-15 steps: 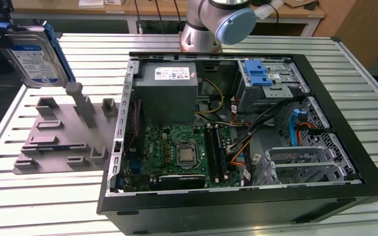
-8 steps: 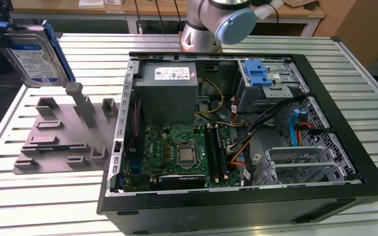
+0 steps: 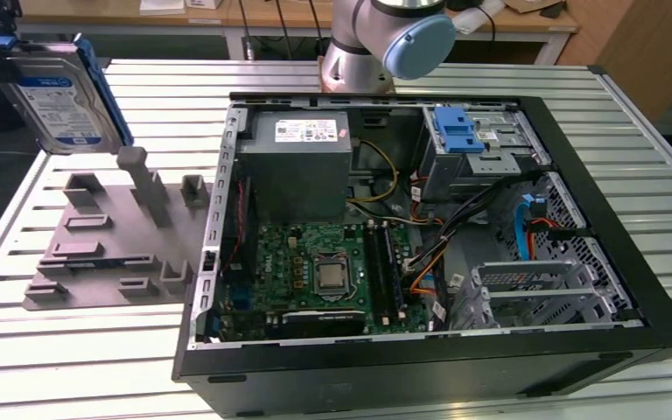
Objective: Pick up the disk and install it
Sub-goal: 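Pick up the disk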
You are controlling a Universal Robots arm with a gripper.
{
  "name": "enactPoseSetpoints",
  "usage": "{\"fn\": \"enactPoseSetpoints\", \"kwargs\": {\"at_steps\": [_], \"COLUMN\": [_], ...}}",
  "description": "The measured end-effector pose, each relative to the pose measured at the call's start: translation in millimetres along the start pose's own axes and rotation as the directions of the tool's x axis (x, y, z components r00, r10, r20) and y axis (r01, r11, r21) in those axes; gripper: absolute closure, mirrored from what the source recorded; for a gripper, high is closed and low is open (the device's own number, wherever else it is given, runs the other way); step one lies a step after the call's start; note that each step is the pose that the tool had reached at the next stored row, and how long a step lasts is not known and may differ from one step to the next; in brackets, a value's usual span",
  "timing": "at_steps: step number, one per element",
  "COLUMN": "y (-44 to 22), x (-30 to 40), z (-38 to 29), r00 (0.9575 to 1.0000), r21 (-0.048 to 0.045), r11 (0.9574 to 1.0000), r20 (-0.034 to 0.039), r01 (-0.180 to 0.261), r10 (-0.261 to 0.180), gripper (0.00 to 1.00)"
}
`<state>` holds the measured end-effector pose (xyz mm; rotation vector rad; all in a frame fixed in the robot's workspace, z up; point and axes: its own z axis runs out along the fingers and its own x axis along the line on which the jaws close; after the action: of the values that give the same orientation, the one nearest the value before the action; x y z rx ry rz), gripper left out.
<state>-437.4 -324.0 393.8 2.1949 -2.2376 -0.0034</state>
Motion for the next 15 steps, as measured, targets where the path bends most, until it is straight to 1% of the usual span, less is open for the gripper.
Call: {"fn": "enactPoseSetpoints", "kwargs": {"at_steps": [5, 11, 15], "y": [0.0, 0.1, 0.1], "x": [-0.1, -0.1, -0.1], "z": [-2.8, -9.1, -11.9], "r00": [1.0000, 1.0000, 1.0000], "r21": [0.0001, 0.0001, 0.0001], "r11": [1.0000, 1.0000, 1.0000], "r20": [0.0000, 0.0000, 0.0000], "r01": [0.000, 0.000, 0.000], "r10": [0.000, 0.000, 0.000], "gripper": [0.64, 0.64, 0.64]}}
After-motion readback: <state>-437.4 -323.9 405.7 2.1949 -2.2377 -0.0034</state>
